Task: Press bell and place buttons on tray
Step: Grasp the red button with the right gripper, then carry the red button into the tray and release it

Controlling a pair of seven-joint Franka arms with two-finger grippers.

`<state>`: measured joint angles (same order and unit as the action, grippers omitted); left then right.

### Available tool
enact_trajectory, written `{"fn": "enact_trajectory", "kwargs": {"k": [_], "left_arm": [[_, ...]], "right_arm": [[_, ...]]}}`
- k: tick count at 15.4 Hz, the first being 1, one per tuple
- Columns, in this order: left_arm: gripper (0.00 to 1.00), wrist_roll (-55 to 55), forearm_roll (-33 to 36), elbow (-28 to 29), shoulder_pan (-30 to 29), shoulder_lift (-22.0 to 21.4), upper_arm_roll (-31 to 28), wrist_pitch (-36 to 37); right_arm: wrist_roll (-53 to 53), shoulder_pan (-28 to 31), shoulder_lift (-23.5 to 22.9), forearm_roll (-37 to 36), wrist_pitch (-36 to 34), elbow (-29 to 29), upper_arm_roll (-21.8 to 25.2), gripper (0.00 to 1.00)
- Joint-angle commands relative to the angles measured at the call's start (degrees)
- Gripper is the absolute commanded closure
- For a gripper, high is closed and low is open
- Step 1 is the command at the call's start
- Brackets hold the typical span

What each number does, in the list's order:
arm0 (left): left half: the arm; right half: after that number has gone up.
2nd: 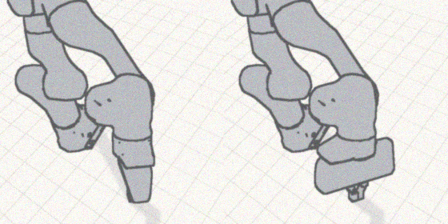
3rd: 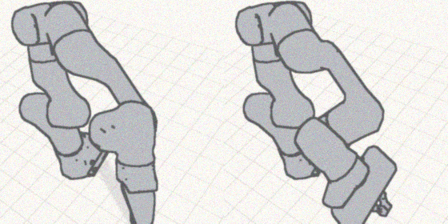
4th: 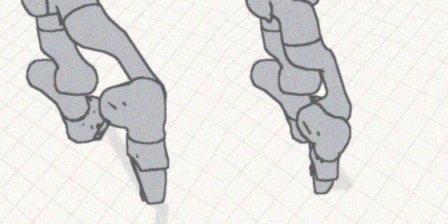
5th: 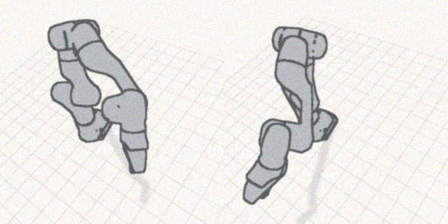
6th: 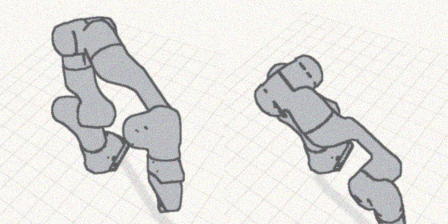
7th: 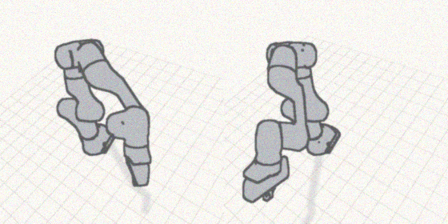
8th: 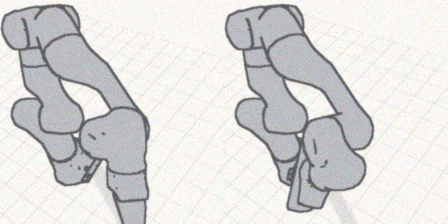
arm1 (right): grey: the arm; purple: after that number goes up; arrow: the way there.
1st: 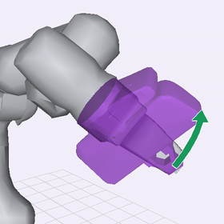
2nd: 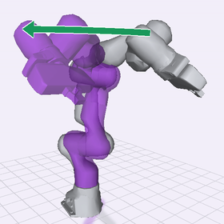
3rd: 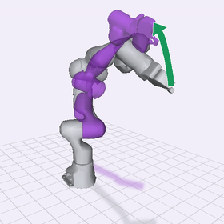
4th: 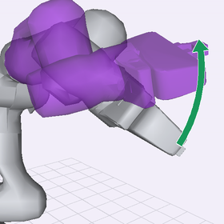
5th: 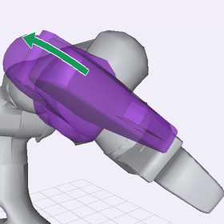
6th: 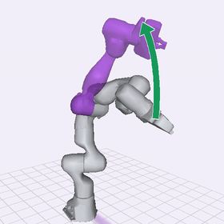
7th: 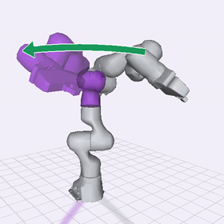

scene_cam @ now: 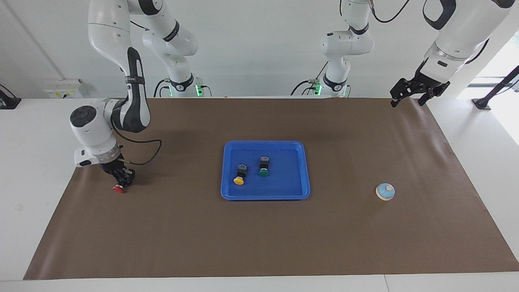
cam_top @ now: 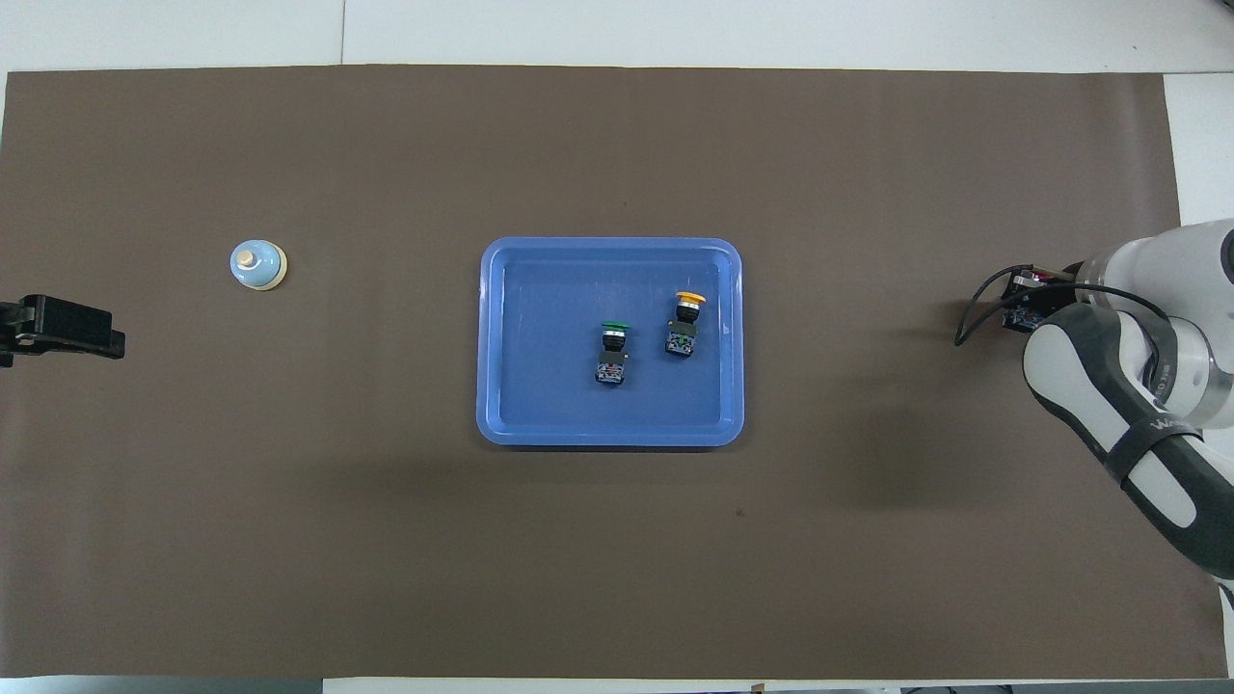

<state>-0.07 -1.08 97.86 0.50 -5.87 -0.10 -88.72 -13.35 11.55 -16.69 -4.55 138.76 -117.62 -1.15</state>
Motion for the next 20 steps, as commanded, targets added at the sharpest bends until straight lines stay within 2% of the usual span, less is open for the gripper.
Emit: {"fn": "enact_trajectory", "kwargs": {"k": [1,5,9,12,15,20], "left_arm": [[0.00,0.0,-0.5,-0.3,0.1,-0.4,-0.2,1.0],[0.00,0.0,-0.5,-0.3,0.1,-0.4,-0.2,1.0],[0.00,0.0,-0.5,-0.3,0.1,-0.4,-0.2,1.0],[0.00,0.0,-0.5,-0.3,0.1,-0.4,-0.2,1.0],[0.00,0.0,-0.5,-0.3,0.1,-0.4,-0.2,1.0],[0.00,0.0,-0.5,-0.3,0.1,-0.4,-0.2,1.0]], "right_arm": [[-1.1,-4.2,0.9,0.4,-10.3,7.9,-0.4,1.00],[-11.6,-13.5,-1.3,0.7,-22.4,19.8,-0.4,1.00],[-20.3,-23.3,-4.1,4.0,-29.1,28.9,-0.3,1.00],[-28.8,-31.4,-5.1,5.2,-28.7,31.6,-0.3,1.00],[-31.4,-38.6,-7.3,5.2,-29.0,35.1,-0.3,1.00],[-39.2,-47.3,-14.3,4.9,-25.7,37.6,-0.3,1.00]]}}
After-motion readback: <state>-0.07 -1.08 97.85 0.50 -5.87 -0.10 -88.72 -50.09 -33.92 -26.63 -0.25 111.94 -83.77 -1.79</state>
